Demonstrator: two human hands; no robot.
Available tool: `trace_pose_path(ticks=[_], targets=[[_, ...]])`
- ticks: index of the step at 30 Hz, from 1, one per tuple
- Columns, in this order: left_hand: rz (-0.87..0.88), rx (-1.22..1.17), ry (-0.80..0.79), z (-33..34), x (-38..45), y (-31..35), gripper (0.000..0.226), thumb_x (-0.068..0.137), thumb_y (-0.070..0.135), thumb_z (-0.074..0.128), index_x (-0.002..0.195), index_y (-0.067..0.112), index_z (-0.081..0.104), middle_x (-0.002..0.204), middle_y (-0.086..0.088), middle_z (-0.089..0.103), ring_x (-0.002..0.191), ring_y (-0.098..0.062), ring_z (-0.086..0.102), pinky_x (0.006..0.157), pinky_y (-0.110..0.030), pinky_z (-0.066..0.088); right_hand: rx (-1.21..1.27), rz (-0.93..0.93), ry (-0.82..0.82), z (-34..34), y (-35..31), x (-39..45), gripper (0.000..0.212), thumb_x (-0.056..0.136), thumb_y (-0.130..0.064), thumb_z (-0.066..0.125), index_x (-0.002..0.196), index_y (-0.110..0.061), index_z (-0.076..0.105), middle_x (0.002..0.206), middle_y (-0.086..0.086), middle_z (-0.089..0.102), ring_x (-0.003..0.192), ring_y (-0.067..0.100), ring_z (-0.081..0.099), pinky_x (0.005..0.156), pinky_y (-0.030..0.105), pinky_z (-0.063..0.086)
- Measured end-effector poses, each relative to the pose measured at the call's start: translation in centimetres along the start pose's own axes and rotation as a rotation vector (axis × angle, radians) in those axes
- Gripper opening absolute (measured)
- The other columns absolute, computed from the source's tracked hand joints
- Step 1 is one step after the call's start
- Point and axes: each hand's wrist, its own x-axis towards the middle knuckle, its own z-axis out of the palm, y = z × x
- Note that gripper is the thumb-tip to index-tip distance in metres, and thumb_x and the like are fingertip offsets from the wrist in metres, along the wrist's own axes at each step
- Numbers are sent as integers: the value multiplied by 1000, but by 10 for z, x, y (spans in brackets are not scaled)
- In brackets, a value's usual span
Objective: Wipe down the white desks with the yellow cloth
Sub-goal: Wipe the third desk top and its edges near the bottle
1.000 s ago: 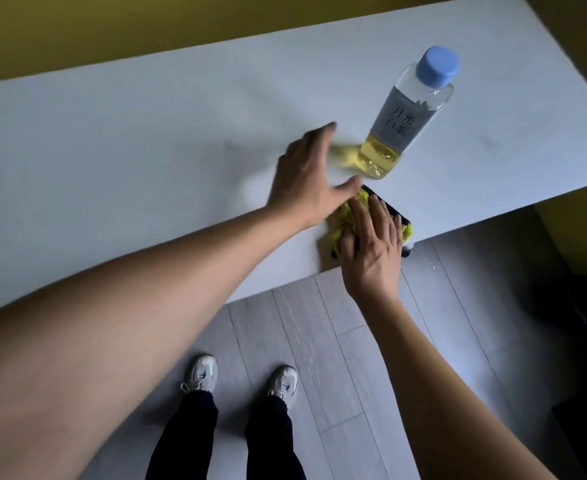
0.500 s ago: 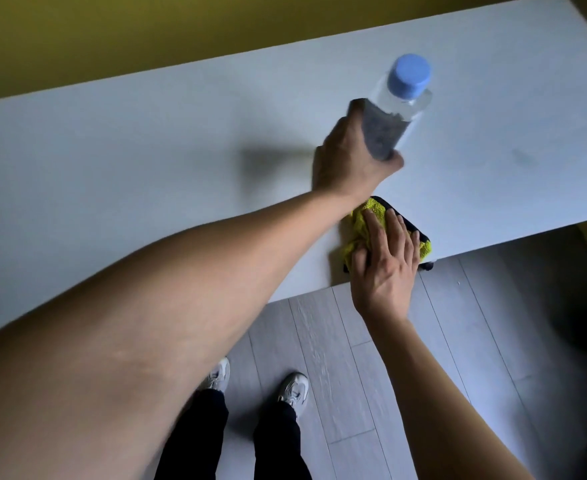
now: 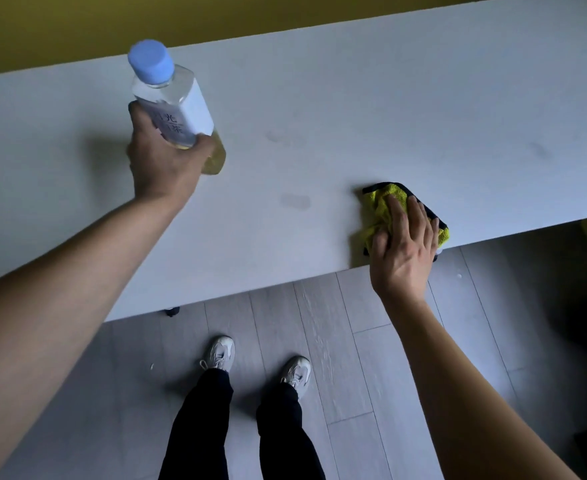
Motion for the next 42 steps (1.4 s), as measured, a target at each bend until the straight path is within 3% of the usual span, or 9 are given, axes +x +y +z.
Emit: trace_pose_path(ticks=[6, 9, 12, 16, 24, 28, 35, 38, 42], targets=[[16, 42, 14, -9, 1, -29, 64, 79, 47, 72, 128, 12, 49, 122, 4, 65, 113, -23, 63, 93, -35, 53, -28, 63, 35, 18, -25, -1, 55, 95, -25, 43, 149, -16, 48, 156, 17, 40, 147, 34, 33, 122, 55, 18], [18, 130, 49, -3, -31, -54, 59, 83, 44, 68, 125, 5, 53, 127, -13, 60, 116, -35, 58, 100, -44, 47, 27, -103, -75, 38, -70, -7, 59, 89, -24, 48, 148, -14, 49, 154, 21, 41, 144, 39, 34, 121, 55, 19], [256, 294, 2, 5, -86, -75, 36, 88, 25, 56, 117, 4, 60, 119, -19, 62, 112, -40, 57, 98, -48, 42, 106, -300, -233, 64, -136, -20, 60, 90, -29, 51, 149, -19, 48, 157, 18, 40, 149, 34, 30, 124, 50, 15], [437, 367, -101, 21, -104, -79, 46, 85, 12, 47, 128, 5, 61, 133, -16, 62, 121, -36, 56, 103, -45, 41, 144, -525, -346, 77, -156, -10, 57, 95, -35, 47, 151, -25, 46, 158, 12, 40, 149, 29, 32, 125, 48, 18], [490, 484, -269, 68, -43, -63, 62, 99, 23, 32, 155, -1, 40, 164, -20, 36, 148, -38, 40, 122, -46, 32, -59, 0, -58, 29, 0, 84, 66, 87, -32, 43, 152, -20, 44, 154, 18, 40, 137, 39, 39, 118, 44, 24], [589, 548, -238, 77, -40, -74, 61, 103, 24, 31, 156, -5, 38, 164, -23, 37, 153, -37, 34, 129, -43, 22, -105, 272, 21, 30, 3, 95, 64, 93, -34, 37, 154, -18, 39, 160, 18, 33, 146, 36, 32, 123, 50, 14], [639, 505, -116, 82, -38, -82, 54, 105, 19, 41, 152, -6, 44, 160, -23, 43, 149, -38, 42, 126, -46, 30, 102, -385, -212, 112, -142, 92, 57, 93, -35, 48, 146, -17, 53, 152, 19, 46, 141, 38, 40, 119, 51, 23], [549, 475, -41, 83, -38, -84, 51, 105, 18, 46, 149, -8, 48, 156, -25, 48, 145, -40, 47, 123, -48, 35, 130, -465, -341, 123, -174, 94, 56, 96, -40, 37, 149, -26, 49, 158, 10, 40, 149, 27, 31, 125, 46, 14], [543, 518, -143, 81, -38, -77, 57, 102, 16, 35, 154, -6, 41, 163, -23, 38, 153, -36, 35, 128, -47, 24, 83, -398, -247, 103, -110, 124, 56, 92, -38, 51, 146, -24, 53, 152, 13, 46, 137, 37, 43, 116, 50, 28]])
